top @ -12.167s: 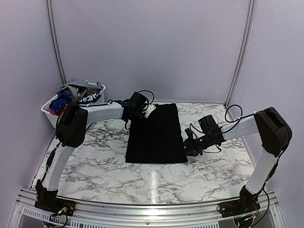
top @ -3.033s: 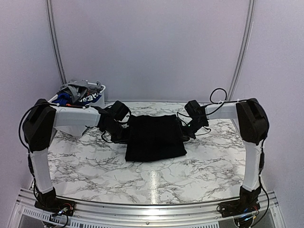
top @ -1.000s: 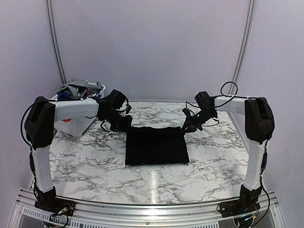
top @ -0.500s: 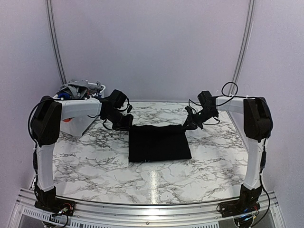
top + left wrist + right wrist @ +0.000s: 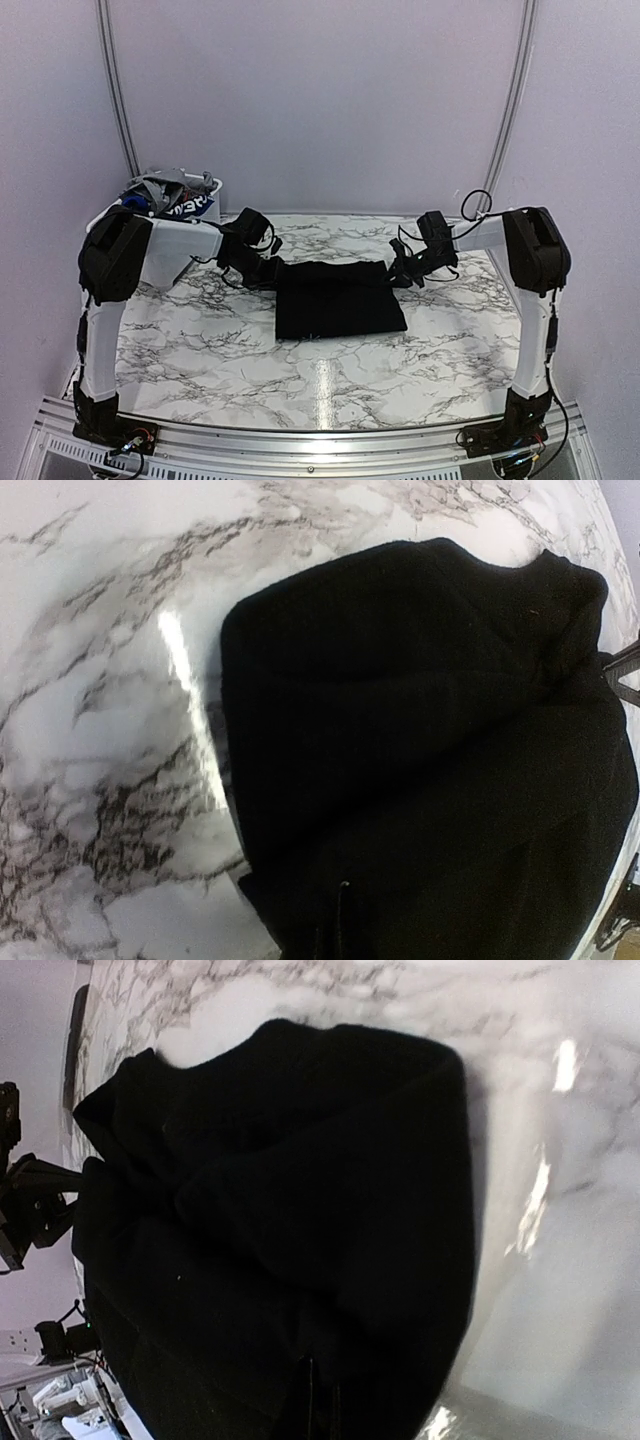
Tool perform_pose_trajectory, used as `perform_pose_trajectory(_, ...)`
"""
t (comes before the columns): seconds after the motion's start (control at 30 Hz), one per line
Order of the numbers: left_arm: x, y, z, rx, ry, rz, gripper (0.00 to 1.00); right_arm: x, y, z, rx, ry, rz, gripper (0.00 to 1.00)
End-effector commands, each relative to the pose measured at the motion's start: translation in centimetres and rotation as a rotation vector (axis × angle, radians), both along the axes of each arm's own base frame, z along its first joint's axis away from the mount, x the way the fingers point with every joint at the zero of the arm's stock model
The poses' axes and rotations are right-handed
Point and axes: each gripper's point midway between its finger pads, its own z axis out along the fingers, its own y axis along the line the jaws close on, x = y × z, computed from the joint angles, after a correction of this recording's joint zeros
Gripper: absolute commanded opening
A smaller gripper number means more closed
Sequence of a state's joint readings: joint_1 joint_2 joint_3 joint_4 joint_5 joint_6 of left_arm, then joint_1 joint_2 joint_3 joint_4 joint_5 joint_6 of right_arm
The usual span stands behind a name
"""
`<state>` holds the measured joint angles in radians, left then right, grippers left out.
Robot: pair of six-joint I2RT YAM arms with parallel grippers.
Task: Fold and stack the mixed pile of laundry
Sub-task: Fold the 2/3-rectangle-folded T-shirt at the center of the board.
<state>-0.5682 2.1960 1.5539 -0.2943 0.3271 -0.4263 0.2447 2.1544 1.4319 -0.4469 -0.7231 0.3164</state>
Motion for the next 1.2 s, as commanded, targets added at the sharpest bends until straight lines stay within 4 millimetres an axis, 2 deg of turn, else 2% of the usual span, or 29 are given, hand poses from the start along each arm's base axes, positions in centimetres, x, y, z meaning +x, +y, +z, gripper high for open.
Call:
perform_pose_trajectory(0.0, -5.4, 3.4, -1.6, 0.075, 0.084, -0.006, 0.0, -7.8, 1.6, -2.2, -0.067, 0.103, 0.096, 0.0)
perform_pose_trajectory(0.1, -8.3, 5.3, -0.1, 0.08, 0.066, -0.02, 0.0, -12.3, 1.9, -1.1, -0.084, 0.112, 0.139, 0.0)
perform_pose_trajectory(0.17, -10.1, 6.3, 0.8, 0.081, 0.056, -0.028, 0.0, -14.3, 1.4, -0.1, -0.078, 0.115, 0.131, 0.0)
perform_pose_trajectory(0.23, -11.4, 7.1, 1.4, 0.079, 0.047, -0.028, 0.0, -15.1, 1.0, 1.1, -0.073, 0.097, 0.114, 0.0)
perform_pose_trajectory(0.33, -12.6, 7.4, 1.5, 0.072, 0.059, -0.032, 0.0, -15.1, 1.0, 2.6, -0.058, 0.047, 0.109, 0.0)
perform_pose_trajectory(0.37, -12.7, 7.4, 1.3, 0.076, 0.06, -0.033, 0.0, -14.9, 0.9, 2.7, -0.064, 0.034, 0.107, 0.03)
perform_pose_trajectory(0.47, -12.2, 6.5, 1.2, 0.067, 0.059, -0.04, 0.0, -13.9, 0.3, 3.9, -0.093, -0.031, 0.107, 0.2)
perform_pose_trajectory(0.6, -10.1, 4.7, 2.1, 0.034, 0.042, -0.034, 0.0, -12.4, -1.5, 6.8, -0.132, -0.171, 0.084, 0.39)
perform_pose_trajectory(0.67, -8.7, 3.6, 2.8, 0.013, 0.028, -0.03, 0.06, -11.9, -2.0, 7.9, -0.151, -0.247, 0.095, 0.5)
perform_pose_trajectory(0.73, -7.6, 2.8, 3.1, -0.003, 0.025, -0.026, 0.17, -12.0, -1.7, 8.5, -0.153, -0.303, 0.129, 0.57)
perform_pose_trajectory(0.83, -6.4, 2.3, 3.2, -0.013, 0.025, -0.003, 0.25, -12.8, -0.9, 8.5, -0.172, -0.37, 0.196, 0.62)
perform_pose_trajectory(0.93, -6.1, 2.5, 3.2, -0.013, 0.025, 0.003, 0.35, -13.6, -0.5, 7.9, -0.177, -0.398, 0.232, 0.62)
perform_pose_trajectory(1.07, -6.8, 4.6, 3.8, 0.004, -0.004, -0.004, 0.51, -13.2, -0.8, 7.4, -0.209, -0.451, 0.251, 0.62)
perform_pose_trajectory(1.17, -7.5, 5.7, 3.8, 0.021, -0.033, -0.046, 0.56, -12.5, 0.0, 7.7, -0.191, -0.474, 0.277, 0.61)
